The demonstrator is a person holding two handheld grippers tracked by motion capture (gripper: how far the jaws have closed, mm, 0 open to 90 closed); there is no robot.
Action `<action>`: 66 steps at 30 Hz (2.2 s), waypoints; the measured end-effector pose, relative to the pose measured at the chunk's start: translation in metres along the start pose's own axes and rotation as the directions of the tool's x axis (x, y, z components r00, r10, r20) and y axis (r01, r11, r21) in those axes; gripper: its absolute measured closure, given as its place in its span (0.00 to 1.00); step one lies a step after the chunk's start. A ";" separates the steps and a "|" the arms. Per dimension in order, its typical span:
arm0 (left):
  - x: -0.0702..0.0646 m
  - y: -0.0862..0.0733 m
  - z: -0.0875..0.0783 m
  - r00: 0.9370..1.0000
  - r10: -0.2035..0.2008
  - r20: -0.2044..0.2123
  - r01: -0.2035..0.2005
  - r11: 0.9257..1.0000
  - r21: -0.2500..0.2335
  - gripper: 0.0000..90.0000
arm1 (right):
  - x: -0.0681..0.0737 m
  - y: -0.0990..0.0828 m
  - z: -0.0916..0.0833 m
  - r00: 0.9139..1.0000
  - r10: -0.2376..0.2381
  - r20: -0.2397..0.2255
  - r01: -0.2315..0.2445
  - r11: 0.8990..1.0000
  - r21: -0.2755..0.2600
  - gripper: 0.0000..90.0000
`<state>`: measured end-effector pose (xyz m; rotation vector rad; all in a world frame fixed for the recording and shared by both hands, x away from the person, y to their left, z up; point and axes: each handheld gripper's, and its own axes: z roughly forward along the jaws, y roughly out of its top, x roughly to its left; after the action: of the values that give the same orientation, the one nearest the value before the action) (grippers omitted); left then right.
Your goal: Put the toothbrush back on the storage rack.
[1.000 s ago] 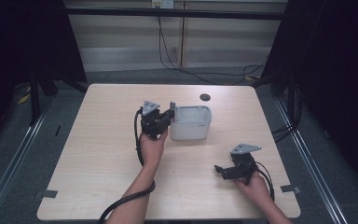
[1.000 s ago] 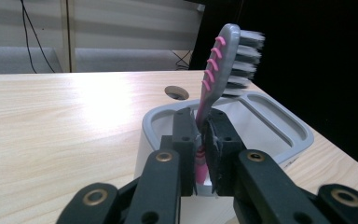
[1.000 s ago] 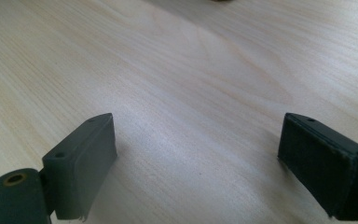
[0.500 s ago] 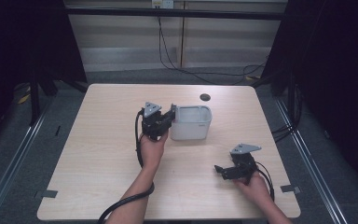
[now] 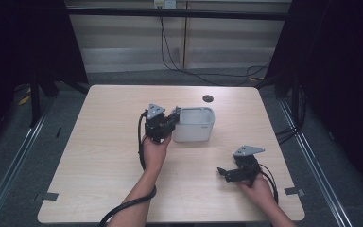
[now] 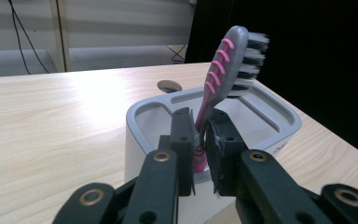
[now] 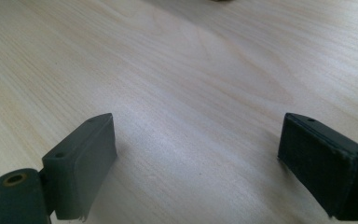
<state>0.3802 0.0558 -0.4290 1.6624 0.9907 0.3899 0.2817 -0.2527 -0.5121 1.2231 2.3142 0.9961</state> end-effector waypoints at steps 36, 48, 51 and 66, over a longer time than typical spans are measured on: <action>0.016 -0.006 -0.010 1.000 -0.024 -0.018 0.024 1.000 0.000 0.41 | 0.000 0.000 0.000 1.000 0.000 0.001 0.000 1.000 0.000 0.11; 0.024 -0.006 -0.018 1.000 -0.023 -0.015 0.023 1.000 0.016 0.30 | 0.000 0.000 0.000 1.000 0.000 0.001 0.000 1.000 0.001 0.12; 0.027 -0.007 -0.021 1.000 -0.019 -0.015 0.019 1.000 0.025 0.28 | 0.000 0.000 0.000 1.000 0.000 0.001 0.000 1.000 0.000 0.12; 0.041 -0.011 -0.035 1.000 -0.026 -0.009 0.026 0.999 0.039 0.20 | 0.000 0.000 0.000 1.000 0.000 0.001 0.000 1.000 0.000 0.11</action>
<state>0.3756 0.1103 -0.4370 1.6828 1.0317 0.3628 0.2818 -0.2526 -0.5122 1.2238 2.3140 0.9952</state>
